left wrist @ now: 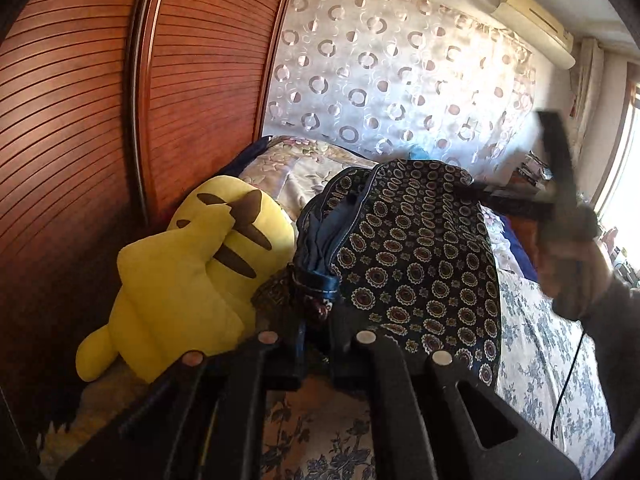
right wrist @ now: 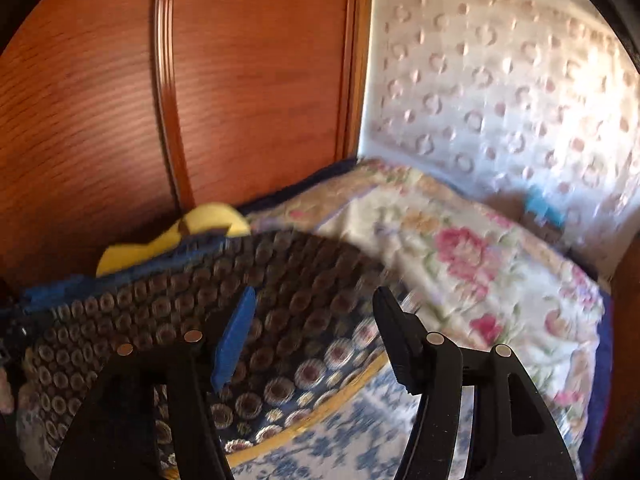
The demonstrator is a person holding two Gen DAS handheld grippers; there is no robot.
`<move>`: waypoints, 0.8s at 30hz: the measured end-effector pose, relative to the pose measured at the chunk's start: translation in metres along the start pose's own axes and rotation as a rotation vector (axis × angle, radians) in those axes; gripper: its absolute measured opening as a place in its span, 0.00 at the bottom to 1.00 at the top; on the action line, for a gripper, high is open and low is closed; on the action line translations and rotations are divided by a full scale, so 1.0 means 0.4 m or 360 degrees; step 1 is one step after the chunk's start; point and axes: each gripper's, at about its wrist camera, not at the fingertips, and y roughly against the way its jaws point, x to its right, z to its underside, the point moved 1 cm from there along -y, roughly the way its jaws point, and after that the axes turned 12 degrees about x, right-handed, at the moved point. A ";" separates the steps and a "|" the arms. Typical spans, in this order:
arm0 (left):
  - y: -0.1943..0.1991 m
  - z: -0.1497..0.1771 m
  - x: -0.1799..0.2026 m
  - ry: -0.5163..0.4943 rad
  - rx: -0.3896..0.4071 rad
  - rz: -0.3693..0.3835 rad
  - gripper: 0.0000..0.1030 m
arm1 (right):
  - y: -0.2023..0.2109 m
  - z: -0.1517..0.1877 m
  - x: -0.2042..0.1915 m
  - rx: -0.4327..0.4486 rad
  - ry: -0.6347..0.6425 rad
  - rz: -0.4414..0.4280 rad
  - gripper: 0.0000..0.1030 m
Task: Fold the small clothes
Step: 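Lower the folded shirt onto the mustard cloth beside the plush toy and open both tools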
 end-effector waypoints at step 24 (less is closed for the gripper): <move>0.174 -0.016 0.107 -0.0303 0.0117 0.0078 0.50 | 0.187 0.060 -0.097 0.0088 -0.0170 -0.0012 0.66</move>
